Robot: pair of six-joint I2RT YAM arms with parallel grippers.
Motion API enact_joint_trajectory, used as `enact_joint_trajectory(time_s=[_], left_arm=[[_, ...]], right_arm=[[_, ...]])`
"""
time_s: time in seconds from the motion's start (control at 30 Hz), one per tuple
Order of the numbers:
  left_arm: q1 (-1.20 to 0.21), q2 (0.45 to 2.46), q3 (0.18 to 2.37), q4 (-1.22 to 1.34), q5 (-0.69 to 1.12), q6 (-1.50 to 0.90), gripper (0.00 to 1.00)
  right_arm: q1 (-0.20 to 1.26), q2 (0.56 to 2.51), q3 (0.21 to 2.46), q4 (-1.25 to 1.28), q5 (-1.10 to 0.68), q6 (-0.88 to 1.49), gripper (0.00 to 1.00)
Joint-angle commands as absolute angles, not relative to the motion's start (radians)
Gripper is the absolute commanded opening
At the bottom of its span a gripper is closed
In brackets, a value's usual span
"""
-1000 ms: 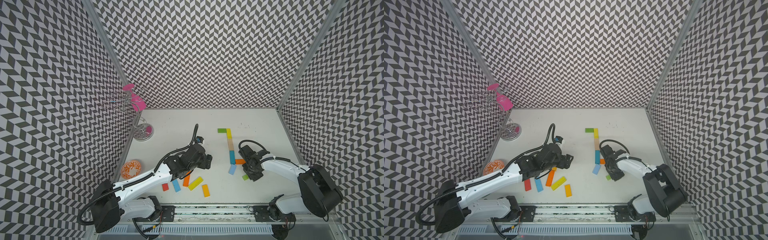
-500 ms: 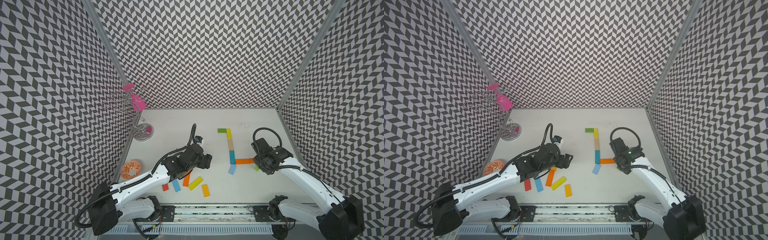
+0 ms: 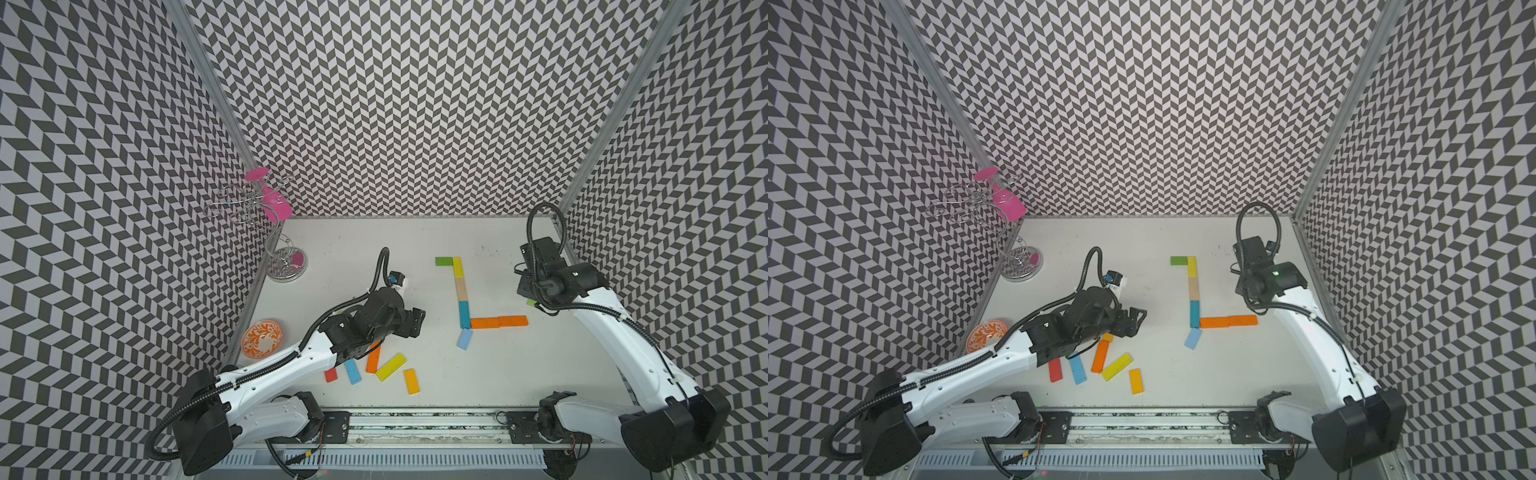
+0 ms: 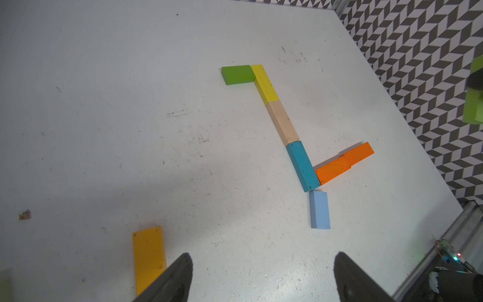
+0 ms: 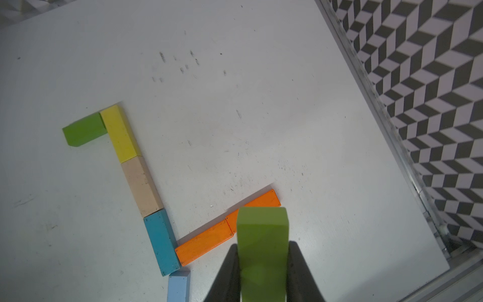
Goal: Assemble a giraffe with building blocks
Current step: Assemble the building block at the center of the board.
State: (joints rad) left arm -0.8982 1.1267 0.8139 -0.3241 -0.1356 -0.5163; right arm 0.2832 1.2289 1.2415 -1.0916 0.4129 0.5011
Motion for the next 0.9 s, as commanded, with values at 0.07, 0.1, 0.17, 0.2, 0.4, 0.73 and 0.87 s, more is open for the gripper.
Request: enact_joint_trajectory(time_s=[0.07, 0.1, 0.17, 0.2, 0.4, 0.73, 0.87], left_arm=[[-0.887, 1.081, 0.781, -0.244, -0.089, -0.513, 0.86], [-0.886, 1.078, 0.776, -0.24, -0.079, -0.516, 0.86], [-0.885, 1.074, 0.769, -0.235, -0.063, -0.519, 0.86], [-0.886, 1.069, 0.765, -0.235, -0.054, -0.521, 0.86], [-0.886, 1.017, 0.742, -0.235, -0.015, -0.53, 0.86], [-0.885, 0.931, 0.749, -0.276, 0.003, -0.518, 0.86], [-0.885, 0.92, 0.744, -0.269, 0.014, -0.518, 0.86]], right_arm=[[0.281, 1.167, 1.259, -0.904, 0.435, 0.097, 0.01], [0.28, 1.156, 1.241, -0.865, 0.431, 0.028, 0.02], [0.275, 1.147, 1.214, -0.83, 0.432, -0.068, 0.01], [0.271, 1.154, 1.212, -0.838, 0.416, -0.113, 0.01], [0.267, 1.145, 1.087, -0.881, 0.272, -0.327, 0.0], [0.218, 1.083, 0.718, -0.924, 0.215, -0.548, 0.0], [0.179, 1.047, 0.65, -0.95, 0.192, -0.564, 0.0]])
